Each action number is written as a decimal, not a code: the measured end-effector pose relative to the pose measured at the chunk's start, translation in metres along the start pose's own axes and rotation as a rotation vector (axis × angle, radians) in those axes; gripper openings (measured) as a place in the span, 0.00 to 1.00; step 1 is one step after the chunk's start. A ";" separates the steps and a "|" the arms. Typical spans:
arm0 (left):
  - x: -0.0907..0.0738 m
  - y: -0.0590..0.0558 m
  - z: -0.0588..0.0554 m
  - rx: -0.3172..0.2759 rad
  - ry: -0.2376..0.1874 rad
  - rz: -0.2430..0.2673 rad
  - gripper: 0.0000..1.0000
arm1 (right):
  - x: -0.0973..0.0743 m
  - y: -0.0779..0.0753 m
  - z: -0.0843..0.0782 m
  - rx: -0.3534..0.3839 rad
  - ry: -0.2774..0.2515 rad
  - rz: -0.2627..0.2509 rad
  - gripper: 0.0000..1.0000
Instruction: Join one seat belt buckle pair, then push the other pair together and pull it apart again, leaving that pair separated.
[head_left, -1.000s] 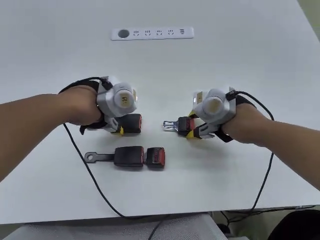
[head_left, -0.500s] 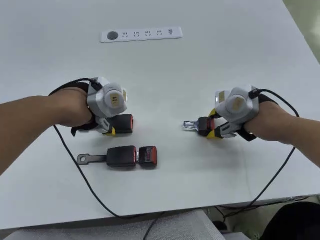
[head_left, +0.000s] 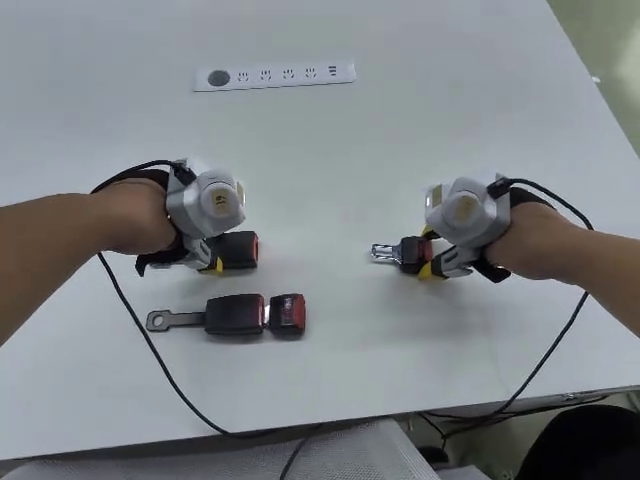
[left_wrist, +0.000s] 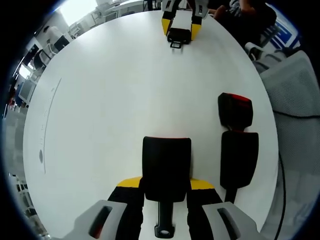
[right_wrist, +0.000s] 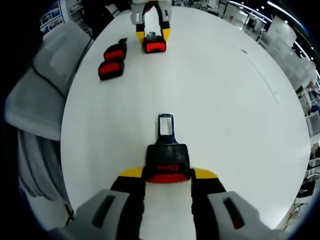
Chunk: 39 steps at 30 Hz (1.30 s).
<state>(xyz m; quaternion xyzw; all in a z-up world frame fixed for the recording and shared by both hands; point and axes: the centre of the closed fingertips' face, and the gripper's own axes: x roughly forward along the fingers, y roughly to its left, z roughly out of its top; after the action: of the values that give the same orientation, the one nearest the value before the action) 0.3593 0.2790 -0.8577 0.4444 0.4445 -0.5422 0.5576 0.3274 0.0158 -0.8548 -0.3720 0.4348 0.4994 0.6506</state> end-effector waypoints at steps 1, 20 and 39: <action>0.000 0.000 0.000 0.003 -0.002 0.004 0.33 | 0.000 -0.001 0.000 -0.014 0.006 -0.010 0.38; -0.060 -0.023 -0.027 -0.280 -0.220 0.210 0.67 | -0.042 0.019 0.008 0.128 -0.097 -0.163 0.59; -0.115 -0.104 -0.070 -0.496 -0.467 0.366 0.96 | -0.097 0.083 0.040 0.350 -0.390 -0.259 0.91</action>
<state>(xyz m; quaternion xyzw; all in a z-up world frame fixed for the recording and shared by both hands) 0.2523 0.3703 -0.7613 0.2324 0.3365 -0.3964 0.8220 0.2421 0.0398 -0.7537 -0.2034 0.3300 0.3918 0.8344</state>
